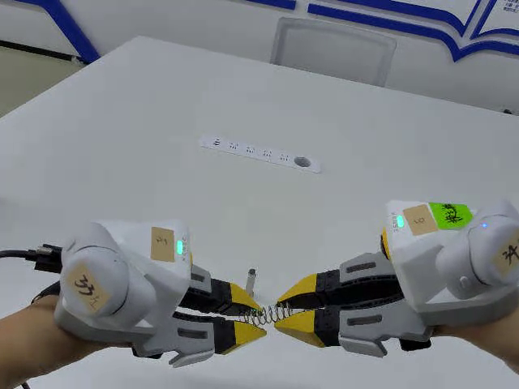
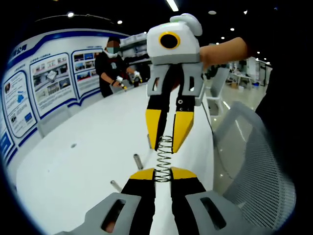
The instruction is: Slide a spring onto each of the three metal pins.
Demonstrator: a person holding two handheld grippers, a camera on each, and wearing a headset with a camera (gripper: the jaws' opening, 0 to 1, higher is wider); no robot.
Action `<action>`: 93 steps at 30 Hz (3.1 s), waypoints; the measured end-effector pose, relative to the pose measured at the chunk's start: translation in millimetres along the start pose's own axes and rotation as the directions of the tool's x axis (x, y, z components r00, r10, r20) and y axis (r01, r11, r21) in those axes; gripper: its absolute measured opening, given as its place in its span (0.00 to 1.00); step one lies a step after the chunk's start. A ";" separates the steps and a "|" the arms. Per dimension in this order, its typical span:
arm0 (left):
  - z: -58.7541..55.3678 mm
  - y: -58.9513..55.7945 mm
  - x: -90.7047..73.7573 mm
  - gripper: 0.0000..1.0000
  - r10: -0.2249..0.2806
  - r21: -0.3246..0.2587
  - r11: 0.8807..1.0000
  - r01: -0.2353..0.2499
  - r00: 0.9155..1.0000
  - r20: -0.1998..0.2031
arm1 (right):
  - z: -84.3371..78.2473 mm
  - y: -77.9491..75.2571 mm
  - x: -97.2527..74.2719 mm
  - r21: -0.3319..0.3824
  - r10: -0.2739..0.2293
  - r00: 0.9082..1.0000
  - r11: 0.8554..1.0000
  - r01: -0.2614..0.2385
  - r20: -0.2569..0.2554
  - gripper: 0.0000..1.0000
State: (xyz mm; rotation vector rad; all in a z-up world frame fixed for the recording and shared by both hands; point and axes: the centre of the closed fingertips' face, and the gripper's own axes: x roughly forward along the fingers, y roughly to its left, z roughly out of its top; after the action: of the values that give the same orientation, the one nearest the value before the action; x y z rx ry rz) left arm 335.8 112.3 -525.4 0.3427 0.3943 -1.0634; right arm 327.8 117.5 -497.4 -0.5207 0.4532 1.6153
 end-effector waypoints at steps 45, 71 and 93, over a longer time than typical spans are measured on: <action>-0.6 18.4 -9.0 0.39 0.054 -0.136 0.990 -0.044 0.996 0.069 | 56.1 -20.7 10.9 0.028 -0.070 0.987 0.997 0.066 0.142 0.11; -30.0 54.9 -39.0 0.89 0.247 -0.240 0.943 -0.228 0.968 0.050 | 16.7 -116.6 28.9 0.162 -0.310 0.949 0.941 0.297 0.060 0.11; -44.5 55.7 -34.4 1.00 0.258 -0.254 0.935 -0.248 0.966 0.009 | -38.5 -131.1 75.1 0.264 -0.306 0.949 0.911 0.316 -0.079 0.11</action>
State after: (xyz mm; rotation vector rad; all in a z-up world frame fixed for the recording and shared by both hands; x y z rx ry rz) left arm 364.1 183.8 -543.8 0.1391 0.4295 -0.7561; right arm 454.8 170.4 -570.9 -0.3899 0.5801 1.2142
